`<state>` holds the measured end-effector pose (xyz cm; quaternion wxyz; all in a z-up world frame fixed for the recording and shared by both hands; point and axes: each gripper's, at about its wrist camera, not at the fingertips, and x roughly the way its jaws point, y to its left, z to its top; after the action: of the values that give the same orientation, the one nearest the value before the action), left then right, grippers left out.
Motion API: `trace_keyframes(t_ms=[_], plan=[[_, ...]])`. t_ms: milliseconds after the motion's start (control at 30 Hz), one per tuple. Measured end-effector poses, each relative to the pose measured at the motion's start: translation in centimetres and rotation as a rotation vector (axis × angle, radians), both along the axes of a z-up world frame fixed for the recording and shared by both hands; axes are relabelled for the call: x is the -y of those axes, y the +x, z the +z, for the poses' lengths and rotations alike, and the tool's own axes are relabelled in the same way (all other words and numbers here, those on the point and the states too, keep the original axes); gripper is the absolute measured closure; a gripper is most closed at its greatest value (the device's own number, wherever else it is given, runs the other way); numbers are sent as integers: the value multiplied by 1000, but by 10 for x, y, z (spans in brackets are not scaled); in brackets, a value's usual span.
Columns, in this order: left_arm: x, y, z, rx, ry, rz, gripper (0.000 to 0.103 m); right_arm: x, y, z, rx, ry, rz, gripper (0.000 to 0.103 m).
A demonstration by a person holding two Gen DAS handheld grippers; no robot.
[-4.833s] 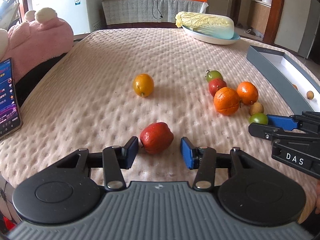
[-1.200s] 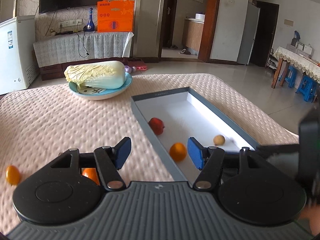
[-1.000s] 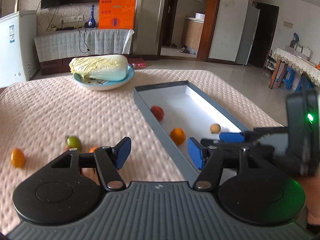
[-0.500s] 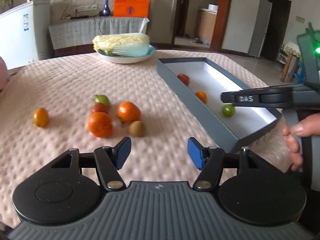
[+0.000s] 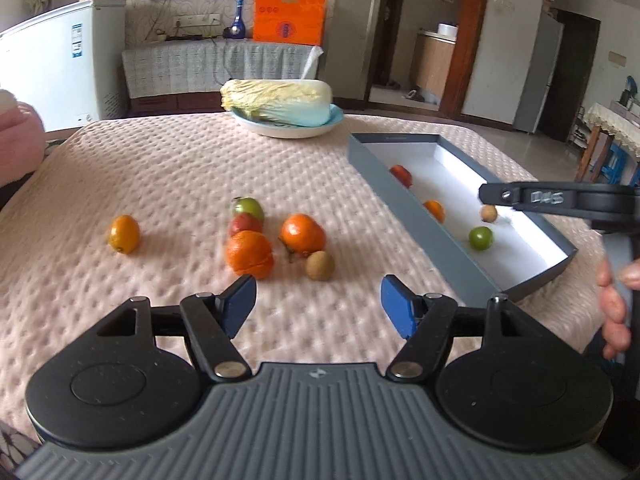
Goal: Organize fruits
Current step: 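Withdraw both open grippers from the box toward the remaining fruits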
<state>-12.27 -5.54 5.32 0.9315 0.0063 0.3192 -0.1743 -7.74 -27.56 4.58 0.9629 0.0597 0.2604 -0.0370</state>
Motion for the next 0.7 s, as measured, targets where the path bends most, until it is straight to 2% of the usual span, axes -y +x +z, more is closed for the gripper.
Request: trace_keyframes(t_ms=[133, 267, 400, 700], plan=[[-14, 5, -2, -12, 18, 65, 29, -19, -8, 6, 42, 20, 103, 64], [-30, 12, -4, -33, 3, 123, 29, -48, -5, 2, 13, -32, 186, 64], [-36, 12, -4, -35, 1, 126, 29, -74, 2, -5, -26, -85, 244, 64], [-41, 13, -8, -41, 10, 122, 29, -105, 18, -21, -80, -102, 296, 64]])
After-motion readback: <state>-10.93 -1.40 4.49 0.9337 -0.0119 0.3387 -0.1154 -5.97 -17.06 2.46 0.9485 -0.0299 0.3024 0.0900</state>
